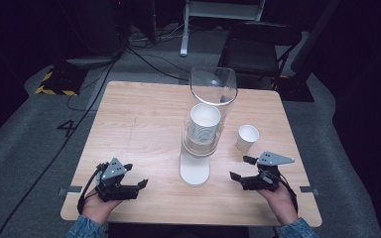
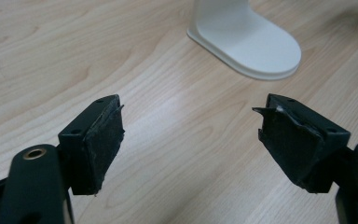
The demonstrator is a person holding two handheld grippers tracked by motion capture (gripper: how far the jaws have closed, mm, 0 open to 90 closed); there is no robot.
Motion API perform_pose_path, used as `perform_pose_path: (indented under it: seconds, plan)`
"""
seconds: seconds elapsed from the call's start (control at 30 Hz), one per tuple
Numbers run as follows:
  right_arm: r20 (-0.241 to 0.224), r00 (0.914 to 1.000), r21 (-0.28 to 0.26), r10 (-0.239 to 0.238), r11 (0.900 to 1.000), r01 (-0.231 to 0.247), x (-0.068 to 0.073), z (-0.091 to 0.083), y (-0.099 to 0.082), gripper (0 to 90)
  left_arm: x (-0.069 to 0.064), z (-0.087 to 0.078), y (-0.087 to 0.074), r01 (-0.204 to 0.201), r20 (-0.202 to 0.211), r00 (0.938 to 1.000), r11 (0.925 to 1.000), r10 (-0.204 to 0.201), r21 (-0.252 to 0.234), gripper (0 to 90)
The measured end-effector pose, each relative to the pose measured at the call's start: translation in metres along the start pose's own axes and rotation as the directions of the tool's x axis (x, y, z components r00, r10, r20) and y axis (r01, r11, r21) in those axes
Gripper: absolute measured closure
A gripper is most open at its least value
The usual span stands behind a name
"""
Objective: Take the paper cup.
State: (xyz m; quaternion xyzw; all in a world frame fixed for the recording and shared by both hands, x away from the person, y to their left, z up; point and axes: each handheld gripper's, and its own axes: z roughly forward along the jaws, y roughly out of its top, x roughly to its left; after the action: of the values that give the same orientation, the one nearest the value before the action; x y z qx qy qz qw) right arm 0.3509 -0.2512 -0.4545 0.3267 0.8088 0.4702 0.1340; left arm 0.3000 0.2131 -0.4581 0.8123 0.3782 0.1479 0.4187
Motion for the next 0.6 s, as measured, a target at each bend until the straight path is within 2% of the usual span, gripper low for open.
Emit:
perform_pose_path:
  seconds: [0.17, 0.2, 0.3, 0.47, 0.6]
  plan:
    - [0.003, 1.0, 0.069, -0.009, 0.9976, 0.008, 0.0, 0.015, -0.008, 15.3, 0.004, 0.007, -0.005, 0.028, 0.012, 0.9995, 0.9992, -0.028, 0.03, 18.9]
    - [0.005, 0.9999, 0.084, -0.009, 0.9965, 0.008, -0.001, 0.018, -0.01, 15.3, 0.005, 0.009, -0.006, 0.021, 0.004, 0.9998, 0.9991, -0.021, 0.038, 18.9]
    - [0.009, 0.9997, 0.13, -0.023, 0.9913, 0.022, -0.002, 0.026, -0.015, 15.3, 0.008, 0.011, -0.009, 0.033, 0.006, 0.9994, 0.9978, -0.033, 0.058, 19.0]
    - [0.029, 0.9991, 0.179, -0.033, 0.9835, 0.027, -0.001, 0.035, -0.02, 15.3, 0.012, 0.012, -0.012, 0.053, -0.002, 0.9986, 0.9961, -0.053, 0.07, 18.9]
    - [0.041, 0.9985, 0.193, -0.037, 0.9808, 0.029, -0.002, 0.038, -0.022, 15.3, 0.014, 0.013, -0.013, 0.056, -0.011, 0.9984, 0.9954, -0.055, 0.077, 18.9]
